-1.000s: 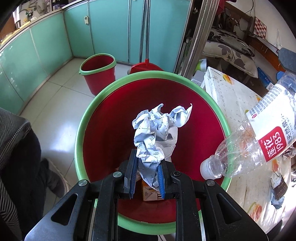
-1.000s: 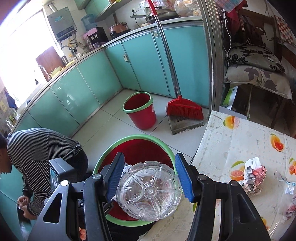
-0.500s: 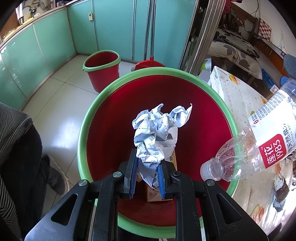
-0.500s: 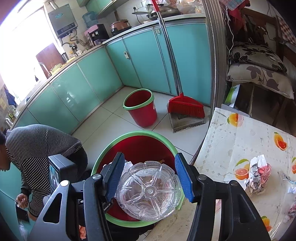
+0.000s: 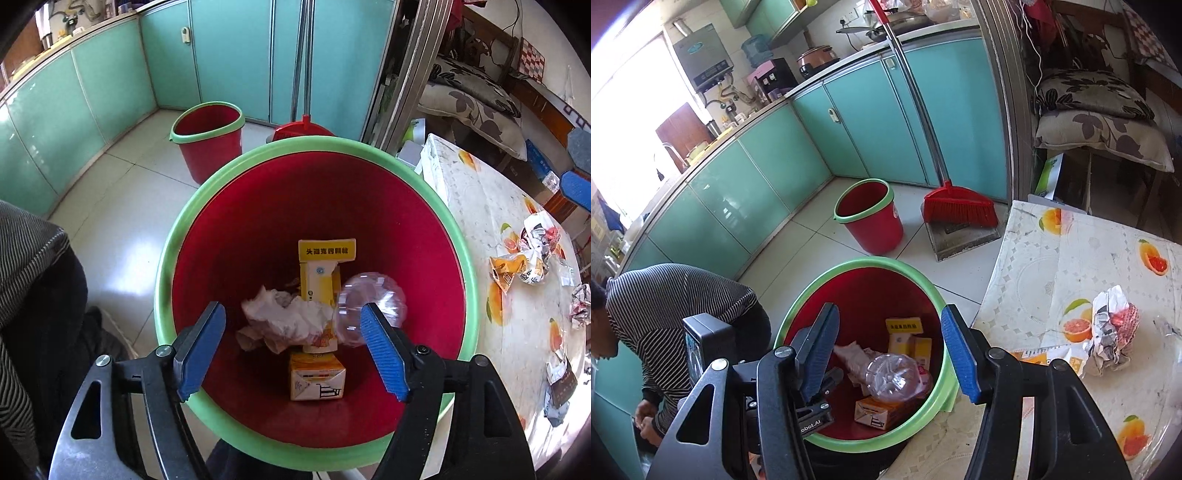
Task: Collect trash
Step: 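Open both grippers to drop the bottle and foil into the bucket, then grasp the dark brown box with the left gripper while right grasps the blue-white snack bag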
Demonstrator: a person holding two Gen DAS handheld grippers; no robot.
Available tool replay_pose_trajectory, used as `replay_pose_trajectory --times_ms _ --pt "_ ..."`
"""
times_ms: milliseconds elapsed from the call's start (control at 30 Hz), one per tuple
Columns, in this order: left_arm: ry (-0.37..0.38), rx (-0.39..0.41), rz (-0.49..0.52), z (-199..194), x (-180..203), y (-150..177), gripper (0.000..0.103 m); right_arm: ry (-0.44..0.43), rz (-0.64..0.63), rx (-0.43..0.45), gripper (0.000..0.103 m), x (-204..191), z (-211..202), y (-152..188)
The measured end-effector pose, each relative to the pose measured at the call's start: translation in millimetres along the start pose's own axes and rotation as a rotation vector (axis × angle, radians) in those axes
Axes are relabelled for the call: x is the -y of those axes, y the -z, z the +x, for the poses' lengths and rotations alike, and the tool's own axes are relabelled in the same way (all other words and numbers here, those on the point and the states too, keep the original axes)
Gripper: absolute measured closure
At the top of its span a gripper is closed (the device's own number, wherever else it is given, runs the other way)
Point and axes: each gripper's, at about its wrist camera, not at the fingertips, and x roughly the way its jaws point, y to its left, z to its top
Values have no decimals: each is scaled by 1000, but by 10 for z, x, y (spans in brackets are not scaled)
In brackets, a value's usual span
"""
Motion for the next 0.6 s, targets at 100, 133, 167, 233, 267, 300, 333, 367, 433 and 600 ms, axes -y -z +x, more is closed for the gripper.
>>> replay_pose_trajectory --times_ms 100,133,167,233,267,300,333,367,433,600 --pt "13 16 15 -100 81 14 28 5 -24 31 47 14 -250 86" --pt "20 25 25 -145 115 21 28 13 -30 38 46 38 -350 143" --pt "25 36 36 -191 155 33 28 21 -31 44 46 89 -457 223" --pt "38 56 56 -277 248 67 27 47 -22 50 42 234 -660 412" --pt "53 64 61 -317 299 89 26 66 -13 46 41 328 -760 523" --pt "74 72 61 -351 344 117 25 91 -4 38 41 440 -855 635" --pt "100 79 59 -377 374 148 23 122 6 24 41 558 -942 754" --pt "122 84 58 -393 407 183 23 156 14 6 41 691 -1022 877" --pt "137 74 66 -387 517 241 23 230 20 -48 41 958 -1160 1123" --pt "201 33 130 -403 904 396 23 371 44 -146 41 1510 -1558 1639"
